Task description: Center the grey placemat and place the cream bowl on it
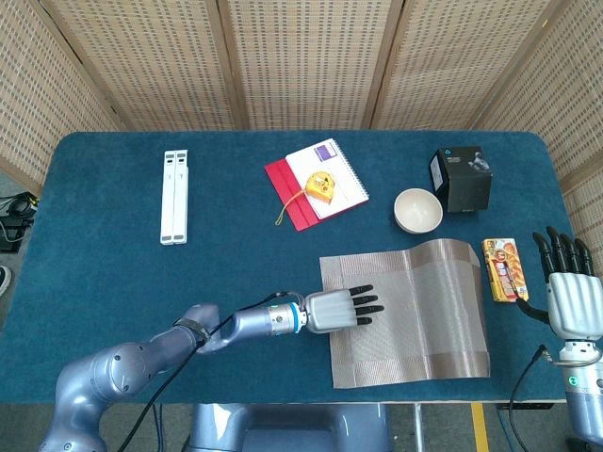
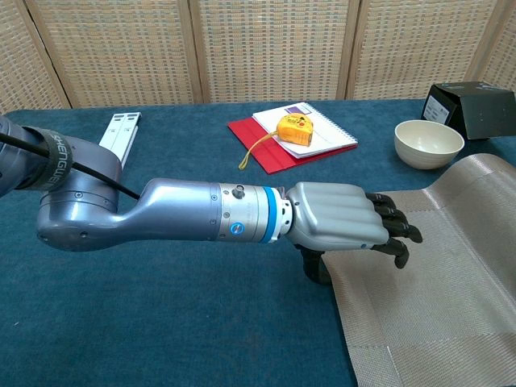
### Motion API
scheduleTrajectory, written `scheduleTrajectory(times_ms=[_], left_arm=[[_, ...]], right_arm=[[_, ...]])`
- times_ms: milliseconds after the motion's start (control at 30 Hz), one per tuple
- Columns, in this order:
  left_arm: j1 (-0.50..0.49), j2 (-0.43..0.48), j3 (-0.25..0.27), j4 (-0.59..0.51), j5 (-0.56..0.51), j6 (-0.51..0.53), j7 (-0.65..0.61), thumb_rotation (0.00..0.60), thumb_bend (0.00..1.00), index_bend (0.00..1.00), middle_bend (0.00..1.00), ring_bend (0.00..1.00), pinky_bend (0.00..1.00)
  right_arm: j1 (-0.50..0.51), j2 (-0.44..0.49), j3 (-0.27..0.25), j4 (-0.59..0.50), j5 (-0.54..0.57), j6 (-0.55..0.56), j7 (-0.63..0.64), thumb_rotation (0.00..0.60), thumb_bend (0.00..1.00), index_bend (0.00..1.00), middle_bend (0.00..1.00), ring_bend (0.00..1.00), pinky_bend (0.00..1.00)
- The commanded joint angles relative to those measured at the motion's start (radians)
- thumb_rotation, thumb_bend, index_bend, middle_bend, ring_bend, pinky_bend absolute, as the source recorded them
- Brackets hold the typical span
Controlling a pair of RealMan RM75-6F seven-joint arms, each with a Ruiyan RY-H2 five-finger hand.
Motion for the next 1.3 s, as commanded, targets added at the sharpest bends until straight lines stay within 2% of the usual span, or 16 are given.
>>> scheduleTrajectory(times_ms=[33, 300, 467, 800, 1067, 1300], left_arm=[[-0.001, 0.002, 0.002, -0.001, -0.002, 0.003, 0.001, 0.6, 0.32, 0.21, 0.0, 0.0, 0.0], [0.0, 0.003, 0.004, -0.004, -0.016, 0.014, 0.006, 0.6, 0.39, 0.28, 0.0, 0.0, 0.0], [0.003, -0.005, 0.0, -0.001, -0.031, 0.011, 0.016, 0.6, 0.42, 0.45, 0.0, 0.0, 0.0], [0.007, -0.017, -0.002, 0.006, -0.048, 0.012, 0.017, 0.6, 0.51, 0.61, 0.0, 0.0, 0.0], [0.012, -0.027, -0.004, 0.012, -0.06, 0.015, 0.016, 0.6, 0.51, 0.82, 0.0, 0.0, 0.0], [0.012, -0.022, -0.016, 0.0, -0.074, 0.013, 0.029, 0.6, 0.54, 0.87, 0.0, 0.0, 0.0]], right_arm=[[0.0, 0.001, -0.001, -0.002, -0.002, 0.0, 0.001, 0.6, 0.0, 0.0, 0.0, 0.0, 0.0], [-0.002, 0.01, -0.003, -0.014, -0.006, -0.004, 0.002, 0.6, 0.0, 0.0, 0.0, 0.0, 0.0], [-0.005, 0.014, -0.003, -0.02, -0.012, -0.001, 0.007, 0.6, 0.0, 0.0, 0.0, 0.0, 0.0], [-0.006, 0.018, -0.005, -0.026, -0.019, -0.002, 0.011, 0.6, 0.0, 0.0, 0.0, 0.0, 0.0], [-0.006, 0.018, -0.005, -0.028, -0.024, 0.0, 0.014, 0.6, 0.0, 0.0, 0.0, 0.0, 0.0], [-0.007, 0.018, -0.006, -0.029, -0.028, 0.0, 0.016, 0.6, 0.0, 0.0, 0.0, 0.0, 0.0]])
